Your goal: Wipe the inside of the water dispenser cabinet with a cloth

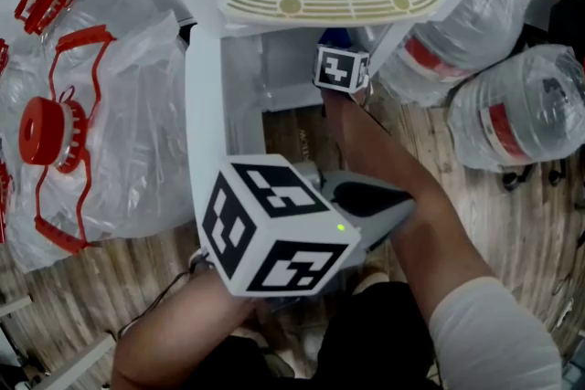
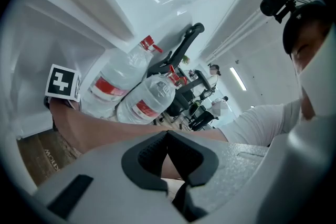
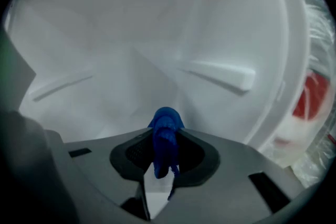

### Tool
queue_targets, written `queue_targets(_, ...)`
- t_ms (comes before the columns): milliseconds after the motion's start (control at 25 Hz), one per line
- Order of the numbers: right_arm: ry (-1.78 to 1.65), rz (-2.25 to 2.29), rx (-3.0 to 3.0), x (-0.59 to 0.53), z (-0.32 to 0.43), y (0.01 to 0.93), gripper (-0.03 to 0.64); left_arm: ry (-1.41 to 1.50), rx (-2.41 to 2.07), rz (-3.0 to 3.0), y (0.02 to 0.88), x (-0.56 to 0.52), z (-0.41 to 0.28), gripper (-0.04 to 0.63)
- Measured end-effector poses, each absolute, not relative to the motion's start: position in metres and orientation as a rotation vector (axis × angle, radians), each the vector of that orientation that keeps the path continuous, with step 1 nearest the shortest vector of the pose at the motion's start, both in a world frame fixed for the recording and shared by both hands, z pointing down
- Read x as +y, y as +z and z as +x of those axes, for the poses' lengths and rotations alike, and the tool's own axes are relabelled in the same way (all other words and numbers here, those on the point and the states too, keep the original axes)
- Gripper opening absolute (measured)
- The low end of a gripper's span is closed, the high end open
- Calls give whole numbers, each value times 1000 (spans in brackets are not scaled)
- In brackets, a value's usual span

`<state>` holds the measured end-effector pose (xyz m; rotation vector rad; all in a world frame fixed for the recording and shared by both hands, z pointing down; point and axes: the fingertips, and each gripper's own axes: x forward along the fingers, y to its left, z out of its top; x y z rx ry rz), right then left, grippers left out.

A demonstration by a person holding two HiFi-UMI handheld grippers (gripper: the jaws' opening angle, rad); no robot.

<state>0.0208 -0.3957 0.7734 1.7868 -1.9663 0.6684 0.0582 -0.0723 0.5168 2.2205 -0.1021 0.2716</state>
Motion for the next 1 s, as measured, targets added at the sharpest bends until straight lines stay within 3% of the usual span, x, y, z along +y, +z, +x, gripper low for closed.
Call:
queue_targets(520,601,1630,-1994,-329,47,791,84,313,-83,2245,520,-67,62,3)
queue_targets(1000,407,1519,-2041,-410,-2,777,85,341,-17,2237,522,-56,67,3)
